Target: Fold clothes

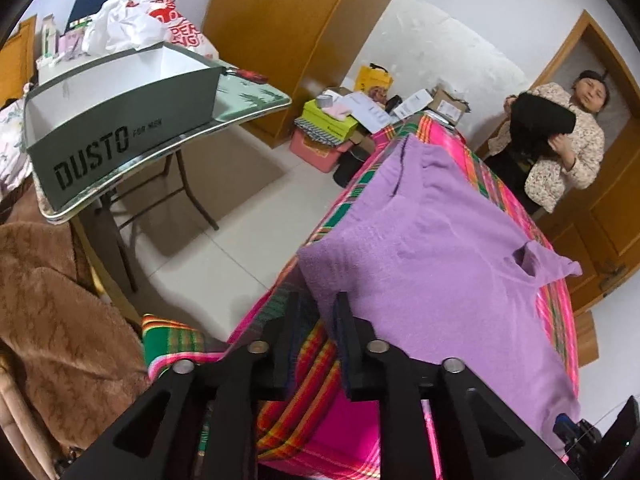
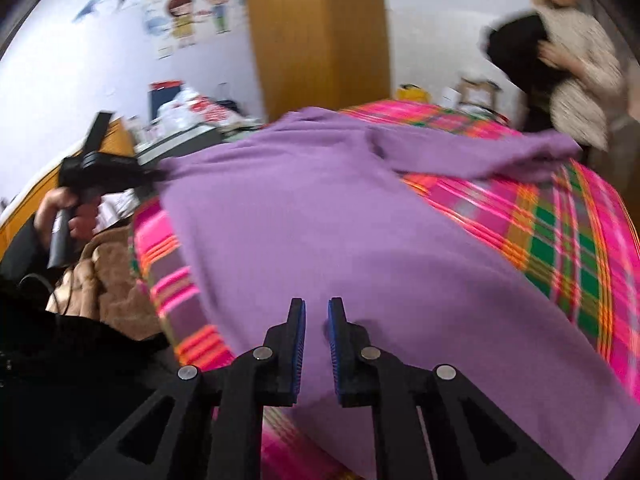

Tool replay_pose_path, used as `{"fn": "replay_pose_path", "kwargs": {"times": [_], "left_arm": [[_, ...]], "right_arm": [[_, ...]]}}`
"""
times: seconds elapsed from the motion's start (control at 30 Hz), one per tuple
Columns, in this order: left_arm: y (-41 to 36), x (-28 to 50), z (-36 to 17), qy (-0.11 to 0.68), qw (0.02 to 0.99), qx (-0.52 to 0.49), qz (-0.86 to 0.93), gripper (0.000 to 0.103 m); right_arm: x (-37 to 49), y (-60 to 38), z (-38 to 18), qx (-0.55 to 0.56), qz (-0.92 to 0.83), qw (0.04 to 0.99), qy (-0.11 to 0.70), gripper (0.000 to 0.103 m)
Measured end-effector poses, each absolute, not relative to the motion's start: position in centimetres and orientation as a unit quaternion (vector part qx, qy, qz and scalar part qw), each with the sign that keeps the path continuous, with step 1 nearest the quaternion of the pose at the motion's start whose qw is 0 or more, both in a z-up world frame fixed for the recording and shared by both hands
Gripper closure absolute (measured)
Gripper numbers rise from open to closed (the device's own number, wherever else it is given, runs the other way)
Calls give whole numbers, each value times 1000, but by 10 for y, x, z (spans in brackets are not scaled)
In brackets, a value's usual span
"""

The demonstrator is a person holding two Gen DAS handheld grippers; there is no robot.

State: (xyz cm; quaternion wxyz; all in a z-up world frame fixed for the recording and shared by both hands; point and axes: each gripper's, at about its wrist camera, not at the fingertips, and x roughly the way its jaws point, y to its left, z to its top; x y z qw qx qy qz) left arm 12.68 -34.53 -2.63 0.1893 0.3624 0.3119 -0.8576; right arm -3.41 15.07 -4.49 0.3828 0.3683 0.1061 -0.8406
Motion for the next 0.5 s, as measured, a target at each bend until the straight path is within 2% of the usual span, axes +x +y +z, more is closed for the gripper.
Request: {"fn": "replay_pose_path", "kwargs": {"times": [0.13, 0.37, 0.5], "left_arm": [[-353, 127, -29, 333, 200, 369, -844, 66], [-362, 132, -26, 382, 190, 360, -830, 66], [-372, 147, -19, 377, 253, 340, -824, 68]], "right_arm": [[-38, 157, -55, 380, -843, 367, 101, 91], [-44, 163, -59, 380, -850, 357, 81, 91], [-48, 170, -59, 378, -857, 344, 66, 91]]}}
